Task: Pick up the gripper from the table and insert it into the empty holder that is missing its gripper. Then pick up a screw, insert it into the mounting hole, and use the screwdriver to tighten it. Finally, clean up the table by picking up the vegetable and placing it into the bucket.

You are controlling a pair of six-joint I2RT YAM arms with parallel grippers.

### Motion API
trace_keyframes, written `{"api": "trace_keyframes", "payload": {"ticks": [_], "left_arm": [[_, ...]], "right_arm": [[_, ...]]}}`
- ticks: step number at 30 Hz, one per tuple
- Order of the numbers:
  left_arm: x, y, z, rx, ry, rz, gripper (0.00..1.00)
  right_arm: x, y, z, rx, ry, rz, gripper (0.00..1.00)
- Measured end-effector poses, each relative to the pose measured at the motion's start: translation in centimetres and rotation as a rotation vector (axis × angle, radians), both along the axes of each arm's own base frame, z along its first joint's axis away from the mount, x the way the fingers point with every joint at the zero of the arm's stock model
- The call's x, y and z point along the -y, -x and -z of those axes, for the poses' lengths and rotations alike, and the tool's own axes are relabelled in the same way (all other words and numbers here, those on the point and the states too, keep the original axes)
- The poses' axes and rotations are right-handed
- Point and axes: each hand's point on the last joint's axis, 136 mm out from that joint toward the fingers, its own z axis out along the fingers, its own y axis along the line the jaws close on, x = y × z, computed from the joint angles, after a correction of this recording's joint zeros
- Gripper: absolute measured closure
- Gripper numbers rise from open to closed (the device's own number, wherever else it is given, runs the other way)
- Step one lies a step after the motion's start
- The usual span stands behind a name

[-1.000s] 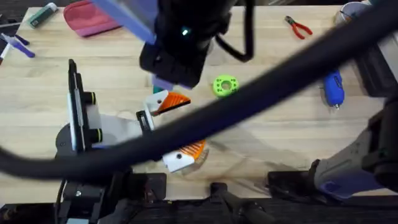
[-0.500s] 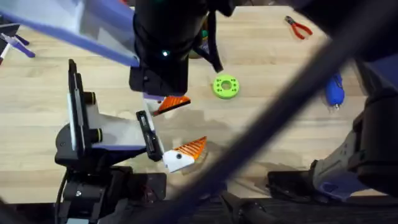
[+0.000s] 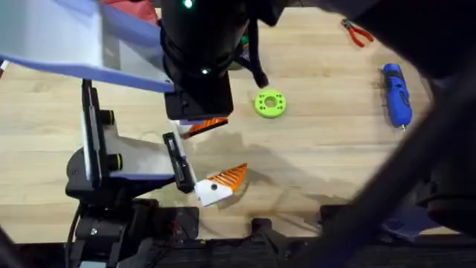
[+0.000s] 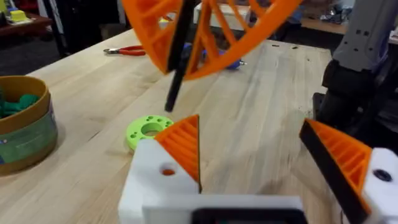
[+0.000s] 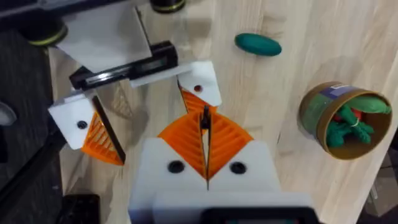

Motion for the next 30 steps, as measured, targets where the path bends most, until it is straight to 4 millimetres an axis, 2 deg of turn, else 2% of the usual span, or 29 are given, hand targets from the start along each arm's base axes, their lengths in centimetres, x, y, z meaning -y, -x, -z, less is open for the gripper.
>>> {"api": "trace_keyframes", "payload": {"ticks": [20,30], "left_arm": [[0.0,0.0,0.0,0.000,0.000,0.000,0.014],[0.0,0.0,0.0,0.000,0.000,0.000,0.015]], "right_arm": [[-0.6,0.0,0.1,0.025,-0.002,-0.063,0.991],[-0.9,0.2,1.3,0.021,0.037,-0.115,0.991]]}}
